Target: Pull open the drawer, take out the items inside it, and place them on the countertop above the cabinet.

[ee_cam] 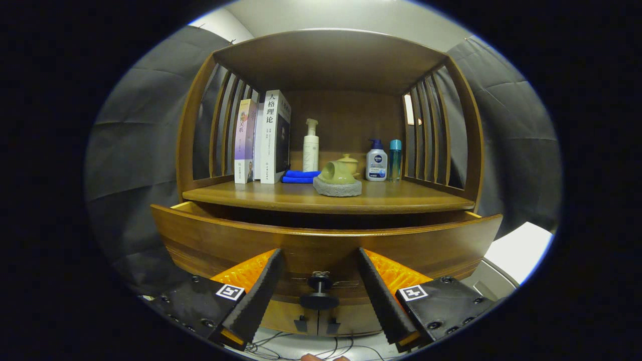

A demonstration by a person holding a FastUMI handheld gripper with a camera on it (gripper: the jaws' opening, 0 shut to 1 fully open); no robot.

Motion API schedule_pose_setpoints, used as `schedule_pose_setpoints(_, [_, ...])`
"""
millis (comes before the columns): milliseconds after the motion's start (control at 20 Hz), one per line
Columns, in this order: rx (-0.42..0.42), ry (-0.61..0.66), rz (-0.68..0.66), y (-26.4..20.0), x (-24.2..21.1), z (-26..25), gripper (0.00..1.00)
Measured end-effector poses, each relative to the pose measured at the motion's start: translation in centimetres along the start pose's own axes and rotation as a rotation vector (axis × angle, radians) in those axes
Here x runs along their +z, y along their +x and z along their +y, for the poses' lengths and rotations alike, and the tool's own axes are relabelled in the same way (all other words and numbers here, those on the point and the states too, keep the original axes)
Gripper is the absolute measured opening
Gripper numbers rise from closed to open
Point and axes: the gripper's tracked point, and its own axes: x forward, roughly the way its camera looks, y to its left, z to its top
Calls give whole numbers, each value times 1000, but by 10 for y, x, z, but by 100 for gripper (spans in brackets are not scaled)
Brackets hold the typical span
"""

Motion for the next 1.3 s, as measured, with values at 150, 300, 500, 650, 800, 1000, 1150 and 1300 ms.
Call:
schedule_pose_setpoints(150, [3,6,2,15,3,-1,96])
schedule_pose_setpoints(300, [-8,-3,-3,27,5,-2,96])
schedule_pose_setpoints(500, [-18,-8,3,45,7,-2,96])
schedule_pose_setpoints(650, [-23,-4,7,53,10,0,96])
schedule_pose_setpoints(800, [-46,-21,2,54,9,-2,97])
schedule_pose_setpoints(1000, [-43,-10,15,53,9,2,99])
schedule_pose_setpoints(1150, [39,31,75,45,3,8,100])
schedule_pose_setpoints(1300, [40,59,77,27,15,-8,99])
